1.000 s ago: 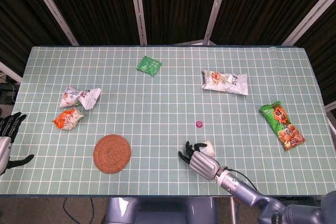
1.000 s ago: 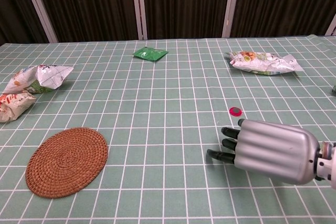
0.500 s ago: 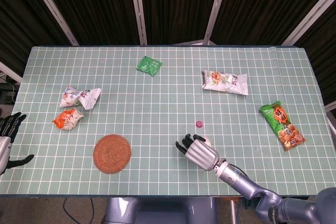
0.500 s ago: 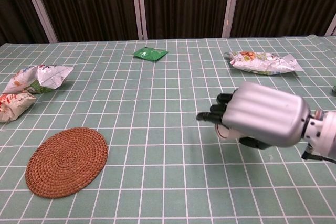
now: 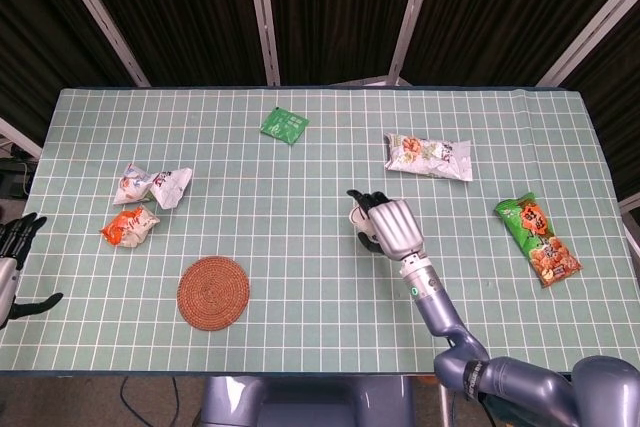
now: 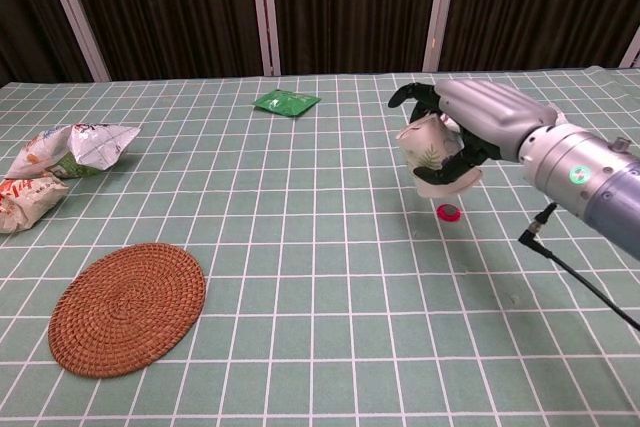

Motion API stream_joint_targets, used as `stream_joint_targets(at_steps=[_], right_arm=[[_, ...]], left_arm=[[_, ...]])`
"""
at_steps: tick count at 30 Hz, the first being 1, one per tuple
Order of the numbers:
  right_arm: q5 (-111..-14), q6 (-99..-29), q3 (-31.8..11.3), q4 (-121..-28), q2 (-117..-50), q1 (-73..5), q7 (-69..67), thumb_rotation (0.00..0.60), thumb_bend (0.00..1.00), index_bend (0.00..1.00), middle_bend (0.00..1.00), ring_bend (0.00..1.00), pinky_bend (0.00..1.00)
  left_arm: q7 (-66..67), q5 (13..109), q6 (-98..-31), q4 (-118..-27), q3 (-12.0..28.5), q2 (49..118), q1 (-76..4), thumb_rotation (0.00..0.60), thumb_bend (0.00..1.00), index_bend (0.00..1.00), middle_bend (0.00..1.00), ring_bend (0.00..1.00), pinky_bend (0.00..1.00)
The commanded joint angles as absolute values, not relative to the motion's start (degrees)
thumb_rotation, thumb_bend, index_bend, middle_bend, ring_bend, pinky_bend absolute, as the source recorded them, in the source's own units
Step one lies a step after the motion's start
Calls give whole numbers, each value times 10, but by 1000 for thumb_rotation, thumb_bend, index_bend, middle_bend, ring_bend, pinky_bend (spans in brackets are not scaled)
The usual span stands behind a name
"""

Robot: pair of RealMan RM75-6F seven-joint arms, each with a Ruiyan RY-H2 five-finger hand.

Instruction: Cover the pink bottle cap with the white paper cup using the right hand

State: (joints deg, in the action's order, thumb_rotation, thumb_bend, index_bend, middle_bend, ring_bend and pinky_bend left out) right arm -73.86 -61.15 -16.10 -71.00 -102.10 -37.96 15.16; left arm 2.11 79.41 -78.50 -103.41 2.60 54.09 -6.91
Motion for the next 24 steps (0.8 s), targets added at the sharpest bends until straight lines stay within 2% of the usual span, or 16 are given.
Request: stream_joint_targets(at_steps=[1,20,24], right_arm=[[-714,-601,-173,-686,-1044,-387,137,600,297,179,424,292,635],[-699,-622,-172,-628,-1086,-384,100,600,295,179,424,285,619],[-700,-619,-169,-619,-1088,-384,88,600,286,177,406,260,580]], left_arm=[[18,789,-781,-1032,27,540,-71,600,0,0,0,0,0],[14,793,-781,-1035,25,536,-71,600,0,0,0,0,0],[16,794,-780,-1035,24,536,-71,600,0,0,0,0,0]])
